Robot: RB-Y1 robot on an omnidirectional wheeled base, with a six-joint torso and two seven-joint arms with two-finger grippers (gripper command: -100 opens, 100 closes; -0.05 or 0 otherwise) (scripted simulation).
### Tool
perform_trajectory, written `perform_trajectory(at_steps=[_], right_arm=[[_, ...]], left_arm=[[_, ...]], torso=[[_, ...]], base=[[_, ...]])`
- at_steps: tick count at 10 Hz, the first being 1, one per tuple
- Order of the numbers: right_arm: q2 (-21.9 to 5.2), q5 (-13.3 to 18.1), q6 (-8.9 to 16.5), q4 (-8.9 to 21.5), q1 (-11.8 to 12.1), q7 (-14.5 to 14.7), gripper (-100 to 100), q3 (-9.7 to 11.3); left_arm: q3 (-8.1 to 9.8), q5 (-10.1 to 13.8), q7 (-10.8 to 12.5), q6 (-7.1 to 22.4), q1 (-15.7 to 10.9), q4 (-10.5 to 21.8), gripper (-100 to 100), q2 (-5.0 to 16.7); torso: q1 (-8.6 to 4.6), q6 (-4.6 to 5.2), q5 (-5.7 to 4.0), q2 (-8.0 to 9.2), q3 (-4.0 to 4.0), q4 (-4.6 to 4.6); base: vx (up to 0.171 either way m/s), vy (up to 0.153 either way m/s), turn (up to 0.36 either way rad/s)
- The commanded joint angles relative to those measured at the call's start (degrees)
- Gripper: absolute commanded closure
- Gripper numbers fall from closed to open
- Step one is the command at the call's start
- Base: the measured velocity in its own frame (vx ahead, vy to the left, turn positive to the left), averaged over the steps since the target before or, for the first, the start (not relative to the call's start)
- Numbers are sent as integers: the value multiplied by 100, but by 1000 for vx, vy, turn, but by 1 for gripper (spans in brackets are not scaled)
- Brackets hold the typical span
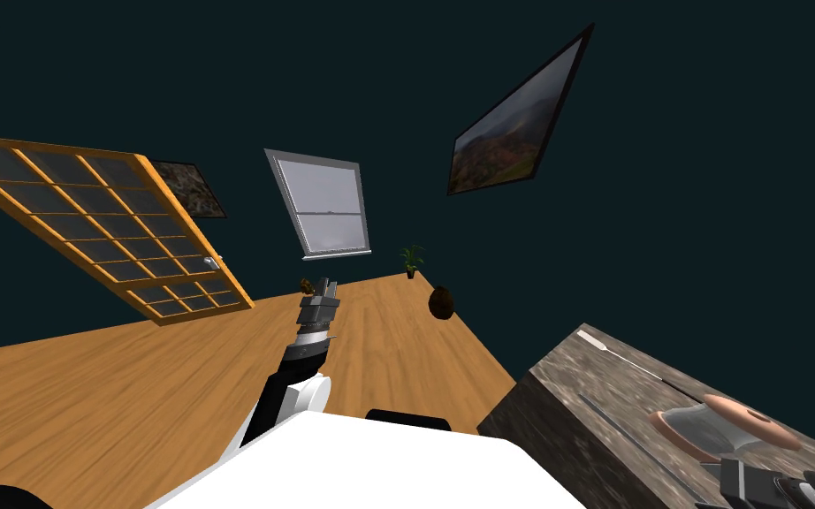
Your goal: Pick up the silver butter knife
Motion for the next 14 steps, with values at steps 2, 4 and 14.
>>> perform_trajectory(at_steps=[2, 4, 14], right_arm=[[-1, 2, -21, 0, -4, -7, 0, 2], [257, 61, 131, 114, 42, 66, -100, 44], [507, -213, 46, 49, -288, 152, -100, -316]], left_arm=[[0, 0, 0, 0, 0, 0, 0, 0], [-1, 0, 0, 0, 0, 0, 0, -1], [0, 0, 0, 0, -2, 0, 0, 0]], torso=[[10, 0, 2, 1, 0, 0], [20, -3, 3, -5, -3, -1], [3, 0, 0, 41, 23, 9]], base=[[0, -13, 0], [29, 0, 85], [-33, -16, 5]])
